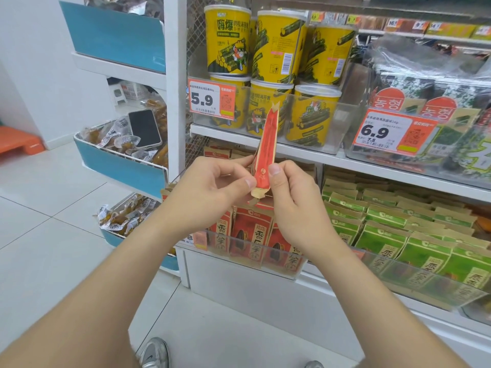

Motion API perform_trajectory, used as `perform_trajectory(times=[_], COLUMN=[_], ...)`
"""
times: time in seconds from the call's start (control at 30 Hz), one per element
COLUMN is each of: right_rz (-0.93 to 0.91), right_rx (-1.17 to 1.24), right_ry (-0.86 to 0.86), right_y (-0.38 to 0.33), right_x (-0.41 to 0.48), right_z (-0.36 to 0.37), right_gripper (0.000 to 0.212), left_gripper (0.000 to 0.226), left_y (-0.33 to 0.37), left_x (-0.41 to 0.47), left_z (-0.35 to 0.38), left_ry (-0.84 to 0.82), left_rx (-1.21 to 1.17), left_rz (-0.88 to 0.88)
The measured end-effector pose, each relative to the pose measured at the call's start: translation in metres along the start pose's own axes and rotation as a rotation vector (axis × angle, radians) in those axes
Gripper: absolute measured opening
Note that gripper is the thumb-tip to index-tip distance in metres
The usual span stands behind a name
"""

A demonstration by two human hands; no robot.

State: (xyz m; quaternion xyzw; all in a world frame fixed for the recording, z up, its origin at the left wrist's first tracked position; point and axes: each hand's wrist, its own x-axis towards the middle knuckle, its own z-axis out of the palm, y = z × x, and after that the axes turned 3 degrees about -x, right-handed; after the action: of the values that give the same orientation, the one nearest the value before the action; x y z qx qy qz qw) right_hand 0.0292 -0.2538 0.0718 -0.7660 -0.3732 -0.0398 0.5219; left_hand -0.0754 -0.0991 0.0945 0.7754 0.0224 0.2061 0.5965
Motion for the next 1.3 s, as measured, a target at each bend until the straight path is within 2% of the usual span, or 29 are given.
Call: perform_trajectory(times=[0.33, 0.47, 0.53, 0.6, 0.73, 0.8, 0.87, 0.93, 1.03, 1.13, 1.23, 1.3], right_rz=[0.007, 0.026, 0.026, 0.054, -0.023, -0.045, -0.021, 0.006, -0.010, -0.070, -0.080, -0.113], right_rx=[-0.017, 0.123, 0.129, 0.102, -0.038, -0.050, 0.010, 0.038, 0.108, 0.102, 0.091, 0.056], right_ry=[0.021, 0.017, 0.012, 0.013, 0.028, 0.004, 0.008, 0.047, 0.089, 0.065, 0.112, 0.218], right_y=[0.000, -0.003, -0.005, -0.006, -0.004, -0.003, -0.004, -0.004, -0.008, -0.009, -0.003, 0.001], right_x=[0.001, -0.001, -0.002, -0.005, -0.007, -0.005, -0.003, -0.001, 0.003, 0.011, 0.021, 0.028], right_z=[0.002, 0.002, 0.001, 0.001, 0.004, 0.003, 0.001, -0.001, -0.003, -0.002, 0.007, 0.015], right_gripper=[0.032, 0.034, 0.028, 0.052, 0.113, 0.131, 0.137, 0.130, 0.109, 0.068, 0.032, 0.022], left_gripper=[0.015, 0.004, 0.018, 0.033, 0.022, 0.023, 0.027, 0.030, 0.030, 0.027, 0.020, 0.019], left_y=[-0.004, -0.001, 0.002, 0.004, 0.005, 0.004, 0.003, 0.002, 0.000, -0.003, -0.011, -0.021], left_x=[0.001, -0.001, -0.001, -0.002, -0.004, -0.004, -0.003, -0.002, -0.001, 0.000, 0.004, 0.009], left_z=[-0.001, 0.001, 0.001, 0.003, 0.009, 0.009, 0.005, -0.001, -0.008, -0.018, -0.037, -0.054], left_ry=[0.005, 0.043, 0.065, 0.024, -0.037, -0.011, 0.020, 0.049, 0.056, 0.088, 0.227, 0.386], left_rx=[-0.032, -0.080, -0.141, -0.147, 0.067, 0.072, 0.032, 0.039, 0.047, 0.046, 0.093, 0.303], left_rz=[-0.011, -0.026, -0.041, -0.071, -0.053, -0.036, -0.027, -0.013, -0.012, 0.013, -0.009, -0.017])
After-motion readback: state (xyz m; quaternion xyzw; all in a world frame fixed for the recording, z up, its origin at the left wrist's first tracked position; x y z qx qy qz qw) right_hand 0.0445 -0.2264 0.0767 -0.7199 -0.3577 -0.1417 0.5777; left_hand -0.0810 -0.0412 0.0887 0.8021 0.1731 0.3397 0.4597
